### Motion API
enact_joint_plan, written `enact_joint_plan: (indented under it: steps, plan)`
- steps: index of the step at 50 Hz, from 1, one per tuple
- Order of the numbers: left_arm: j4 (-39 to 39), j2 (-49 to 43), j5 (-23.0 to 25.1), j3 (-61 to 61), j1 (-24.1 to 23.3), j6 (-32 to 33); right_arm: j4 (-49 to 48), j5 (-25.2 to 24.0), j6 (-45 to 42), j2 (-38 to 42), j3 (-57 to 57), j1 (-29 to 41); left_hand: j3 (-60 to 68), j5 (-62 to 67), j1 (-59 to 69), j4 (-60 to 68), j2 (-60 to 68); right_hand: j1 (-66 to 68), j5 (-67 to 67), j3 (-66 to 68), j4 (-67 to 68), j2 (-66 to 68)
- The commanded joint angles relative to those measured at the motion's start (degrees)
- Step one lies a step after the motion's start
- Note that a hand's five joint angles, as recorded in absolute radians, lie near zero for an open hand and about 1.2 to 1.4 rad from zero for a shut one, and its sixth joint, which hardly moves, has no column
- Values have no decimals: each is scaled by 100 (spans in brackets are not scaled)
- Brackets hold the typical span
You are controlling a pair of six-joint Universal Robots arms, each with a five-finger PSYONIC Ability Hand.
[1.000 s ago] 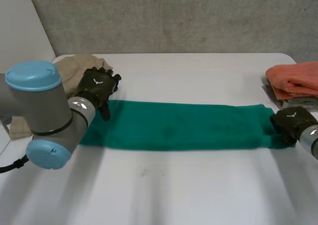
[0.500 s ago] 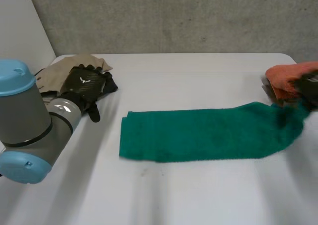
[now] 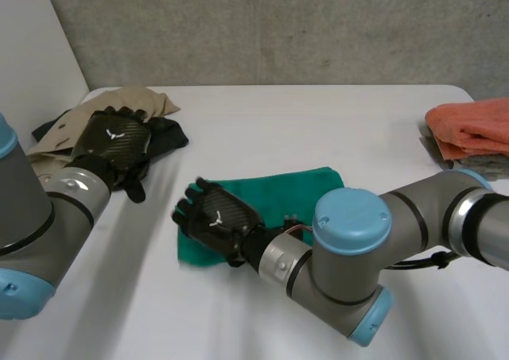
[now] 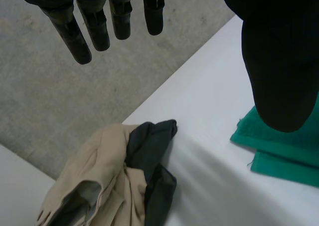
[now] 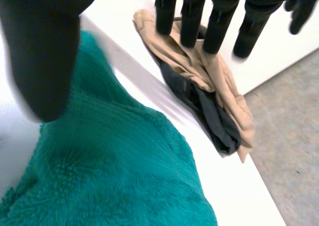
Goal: Fold the laundry.
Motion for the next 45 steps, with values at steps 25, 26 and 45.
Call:
enact_joint_plan:
  steps: [25, 26, 45]
  plan:
    - [219, -834, 234, 662, -1174, -90, 569, 2201, 234, -1136, 1513, -2387, -94, -188, -41, -60, -69, 6171, 6197, 6040, 6128, 6144]
    - [210, -799, 225, 644, -1174, -90, 359, 2263, 86, -1241, 1469, -2326, -94, -188, -41, -60, -69, 6171, 6197, 6040, 6128, 6144]
    - [219, -105, 137, 11, -761, -116, 216, 365, -725, -741, 1240, -22, -111, -205, -58, -77, -86, 6171, 6197, 6040, 6128, 6144]
